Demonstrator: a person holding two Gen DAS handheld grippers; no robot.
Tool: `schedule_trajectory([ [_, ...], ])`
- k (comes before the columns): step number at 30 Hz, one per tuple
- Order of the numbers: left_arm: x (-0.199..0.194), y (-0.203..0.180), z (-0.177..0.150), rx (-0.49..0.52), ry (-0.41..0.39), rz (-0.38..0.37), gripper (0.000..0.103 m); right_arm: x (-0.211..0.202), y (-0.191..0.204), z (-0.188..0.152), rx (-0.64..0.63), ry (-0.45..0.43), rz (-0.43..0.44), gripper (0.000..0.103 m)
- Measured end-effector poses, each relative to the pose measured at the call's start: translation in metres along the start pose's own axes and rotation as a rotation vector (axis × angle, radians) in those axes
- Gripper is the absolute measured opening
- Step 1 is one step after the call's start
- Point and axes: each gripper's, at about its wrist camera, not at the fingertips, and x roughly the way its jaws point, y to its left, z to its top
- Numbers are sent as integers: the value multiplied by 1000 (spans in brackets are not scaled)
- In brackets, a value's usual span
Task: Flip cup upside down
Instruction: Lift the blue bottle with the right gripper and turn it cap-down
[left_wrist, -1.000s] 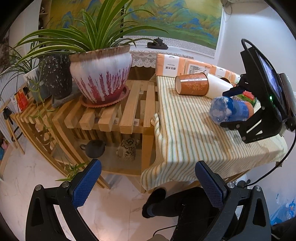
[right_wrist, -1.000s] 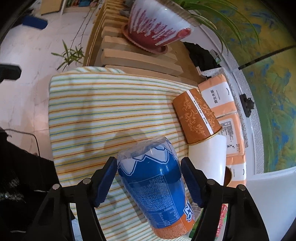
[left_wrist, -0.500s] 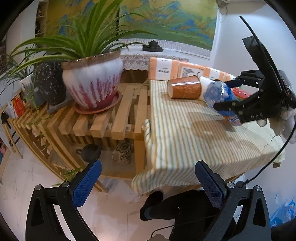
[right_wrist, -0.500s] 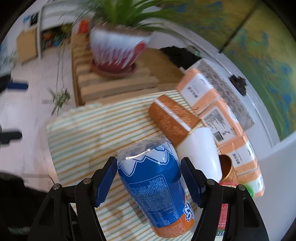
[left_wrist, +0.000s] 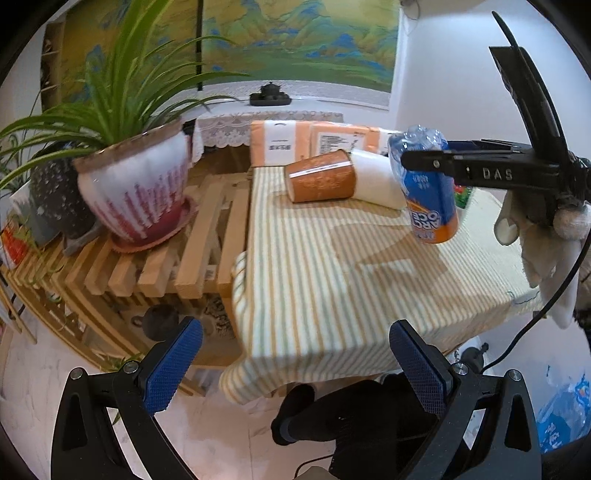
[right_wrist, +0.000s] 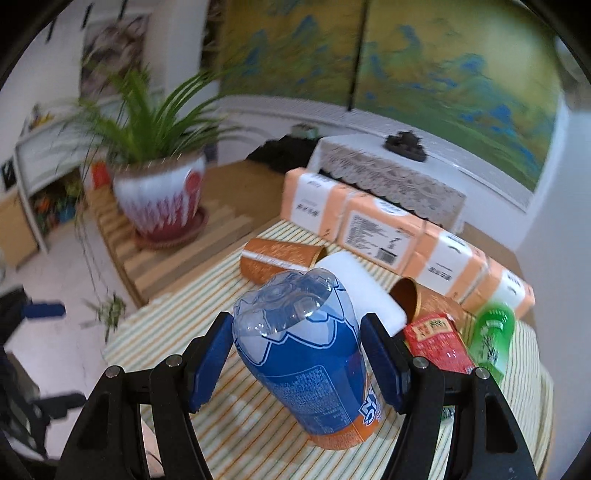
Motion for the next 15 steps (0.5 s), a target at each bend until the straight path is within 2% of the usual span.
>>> schedule_trajectory([
  [7,4,-14,3,35,6,-20,102,-16,-15,-4,121,-79,-24,67],
  [15,3,-22,4,49,5,-23,102,-17,-37,-14,314,-150,7,67],
])
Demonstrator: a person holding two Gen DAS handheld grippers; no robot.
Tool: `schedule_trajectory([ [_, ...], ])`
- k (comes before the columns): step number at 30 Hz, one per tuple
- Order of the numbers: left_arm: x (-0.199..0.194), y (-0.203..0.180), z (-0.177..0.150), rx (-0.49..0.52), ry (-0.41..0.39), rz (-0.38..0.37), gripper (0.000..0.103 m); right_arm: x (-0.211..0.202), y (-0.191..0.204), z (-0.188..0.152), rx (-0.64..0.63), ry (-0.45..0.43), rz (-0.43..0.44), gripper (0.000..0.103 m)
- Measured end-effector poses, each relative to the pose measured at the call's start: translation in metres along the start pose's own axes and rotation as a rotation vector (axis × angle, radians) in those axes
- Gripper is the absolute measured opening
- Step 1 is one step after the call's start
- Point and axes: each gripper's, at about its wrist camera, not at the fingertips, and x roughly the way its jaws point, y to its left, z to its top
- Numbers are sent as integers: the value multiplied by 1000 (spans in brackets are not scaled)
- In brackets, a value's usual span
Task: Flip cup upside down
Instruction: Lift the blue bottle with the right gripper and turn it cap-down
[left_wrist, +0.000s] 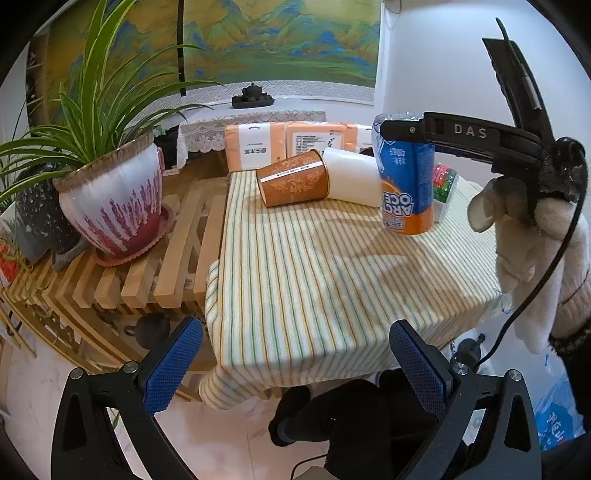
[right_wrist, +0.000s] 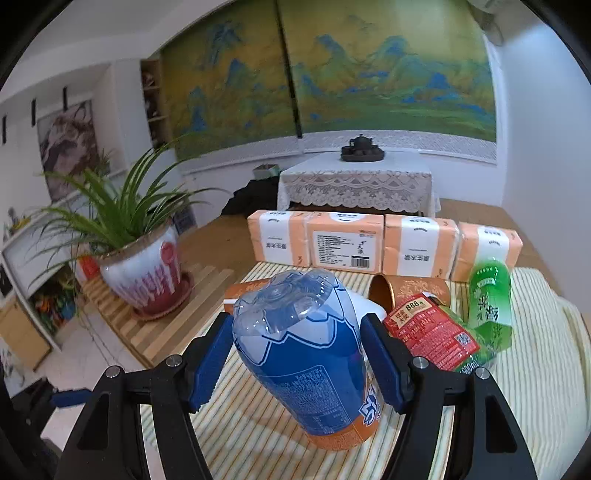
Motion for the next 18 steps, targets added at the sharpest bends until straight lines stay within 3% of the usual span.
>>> schedule_trajectory([
  [9,1,-5,1,12,6,-7,102,4,-20,-8,139,-56,-1,67],
  [18,2,-9,3,20,7,-19,102,3,-36,-20,192,-60,-9,67],
])
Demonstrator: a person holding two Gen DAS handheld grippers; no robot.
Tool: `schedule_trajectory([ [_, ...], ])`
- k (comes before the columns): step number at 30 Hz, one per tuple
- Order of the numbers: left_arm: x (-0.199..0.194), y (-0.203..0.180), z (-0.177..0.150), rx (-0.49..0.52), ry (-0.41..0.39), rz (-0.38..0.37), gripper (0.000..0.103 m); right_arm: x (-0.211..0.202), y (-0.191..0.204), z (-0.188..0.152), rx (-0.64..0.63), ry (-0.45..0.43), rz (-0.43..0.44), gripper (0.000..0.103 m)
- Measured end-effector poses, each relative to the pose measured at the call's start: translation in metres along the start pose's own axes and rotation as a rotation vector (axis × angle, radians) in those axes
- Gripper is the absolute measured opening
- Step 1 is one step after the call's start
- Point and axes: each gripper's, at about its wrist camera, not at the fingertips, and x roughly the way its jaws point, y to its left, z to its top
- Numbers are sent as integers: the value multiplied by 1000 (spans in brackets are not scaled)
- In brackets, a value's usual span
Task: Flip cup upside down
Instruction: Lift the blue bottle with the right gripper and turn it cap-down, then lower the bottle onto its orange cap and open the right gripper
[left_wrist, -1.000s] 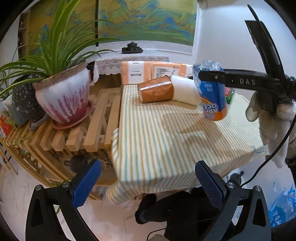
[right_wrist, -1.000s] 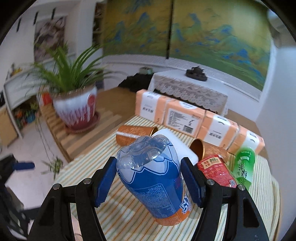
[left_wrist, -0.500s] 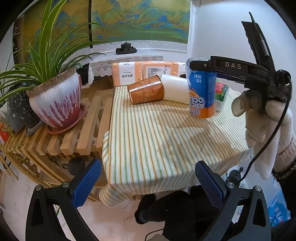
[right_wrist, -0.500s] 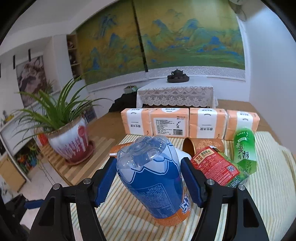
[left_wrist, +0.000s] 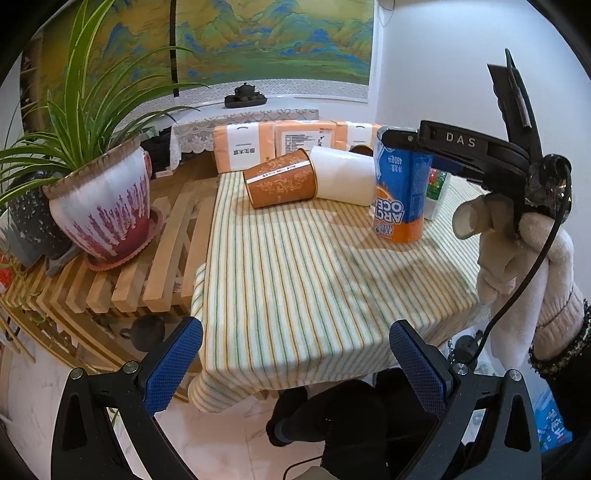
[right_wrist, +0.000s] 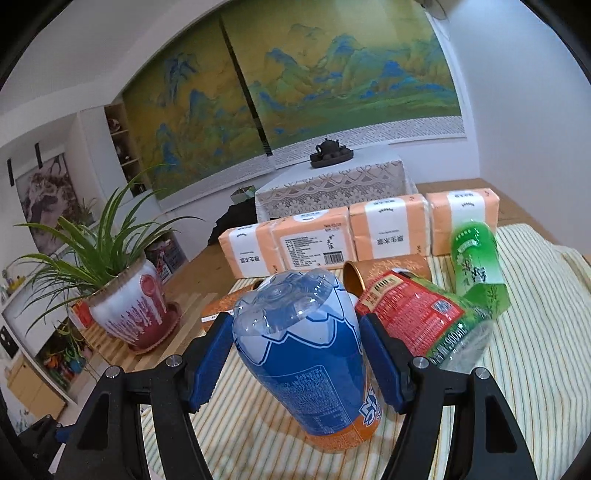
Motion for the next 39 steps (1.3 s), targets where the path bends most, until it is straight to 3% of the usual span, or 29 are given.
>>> schedule_trajectory([
  [19,-5,-11,7,6,-38,-3,102,-18,-12,-11,32,18,10,67],
  [34,-9,-16,16,-37,-72,-9,102,-25,-6,-16,-31,40,-20,68],
  [39,-11,-18,17,-32,-76,-10,102,-29,-2,-16,-56,35,-23,81],
])
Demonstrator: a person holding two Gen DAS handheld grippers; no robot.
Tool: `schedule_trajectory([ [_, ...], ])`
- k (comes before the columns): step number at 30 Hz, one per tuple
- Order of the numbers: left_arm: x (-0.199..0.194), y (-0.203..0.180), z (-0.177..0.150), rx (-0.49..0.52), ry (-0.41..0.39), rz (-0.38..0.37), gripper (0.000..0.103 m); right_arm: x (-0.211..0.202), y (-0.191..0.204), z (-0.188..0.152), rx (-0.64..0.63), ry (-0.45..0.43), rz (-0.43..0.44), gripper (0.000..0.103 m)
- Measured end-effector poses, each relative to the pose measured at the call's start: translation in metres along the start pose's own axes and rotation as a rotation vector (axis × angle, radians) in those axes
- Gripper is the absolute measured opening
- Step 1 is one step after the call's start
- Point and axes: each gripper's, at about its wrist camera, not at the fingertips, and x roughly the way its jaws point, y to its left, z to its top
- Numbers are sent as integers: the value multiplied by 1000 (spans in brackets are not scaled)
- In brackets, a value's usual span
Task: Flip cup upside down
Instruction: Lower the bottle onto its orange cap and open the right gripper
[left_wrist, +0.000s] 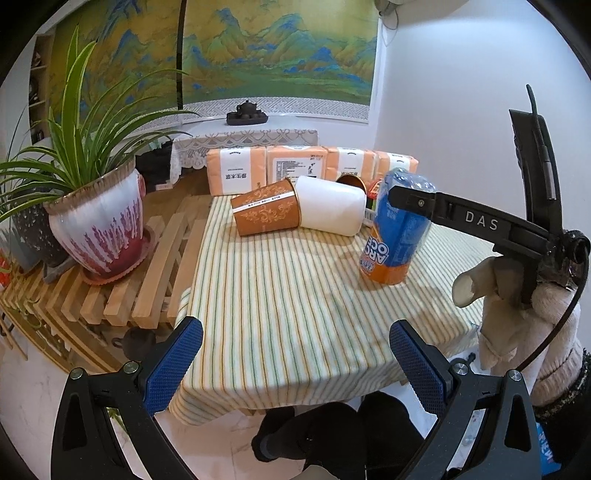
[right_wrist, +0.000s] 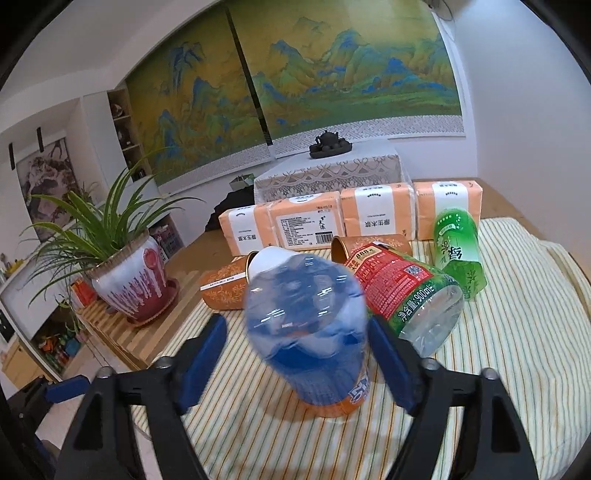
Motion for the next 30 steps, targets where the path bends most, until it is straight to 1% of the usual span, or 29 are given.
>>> schedule_trajectory([
  [3,0,-2,0,5,-1,1,102,-5,3,1,-11,-8,5,81],
  [8,-3,-4,4,5,-12,0,102,-14,4,3,-25,-28,-10,81],
  [14,-9,-7,14,-4,-64,16,102,-39,1,2,-21,-60,-25,81],
  [19,-13,-13,25,-3,-122,59,102,-63,-3,-4,-12,-67,-82,81],
  [22,-16,-19,29,5,-162,119,102,-73,-9,-11,21,-55,-126,81],
  [24,-17,-22,31,6,-185,142,102,-81,-15,-16,45,-48,-157,81],
  [27,-19,-26,33,-7,-209,145,102,-93,-20,-23,59,-63,-213,81],
  [30,-24,-30,35,-24,-237,139,102,-104,-24,-27,68,-74,-234,81],
])
